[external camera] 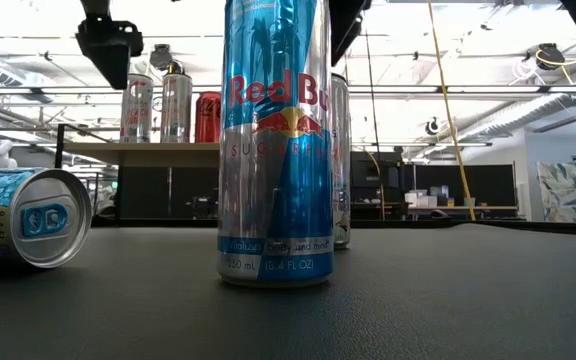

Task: Place canned beverage on shelf
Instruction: Put the top blue soda can on the shelf

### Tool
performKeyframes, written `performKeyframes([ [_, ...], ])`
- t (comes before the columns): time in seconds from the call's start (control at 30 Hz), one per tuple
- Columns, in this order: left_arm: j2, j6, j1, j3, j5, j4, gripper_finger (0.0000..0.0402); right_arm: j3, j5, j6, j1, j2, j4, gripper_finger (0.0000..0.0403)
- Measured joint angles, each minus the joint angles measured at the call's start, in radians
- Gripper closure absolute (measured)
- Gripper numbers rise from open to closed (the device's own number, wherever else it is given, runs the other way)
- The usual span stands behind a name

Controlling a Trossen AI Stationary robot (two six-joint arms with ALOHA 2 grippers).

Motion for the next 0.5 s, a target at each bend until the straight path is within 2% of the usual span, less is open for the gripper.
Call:
performKeyframes([
  [0.07,0.000,0.025,0.000,0.000,-0.001,0.002,0.0008,0.000,0.000,0.020,0.000,0.000,-0.014,0.0208],
  [0.27,0.000,0.023,0.000,0.000,0.000,0.037,0.0032,0.000,-0.002,0.038,0.002,0.000,-0.020,0.0208],
  [0.5,0.000,0.023,0.000,0.000,0.000,0.037,0.0034,0.000,-0.003,0.109,0.002,0.000,-0.021,0.0208],
])
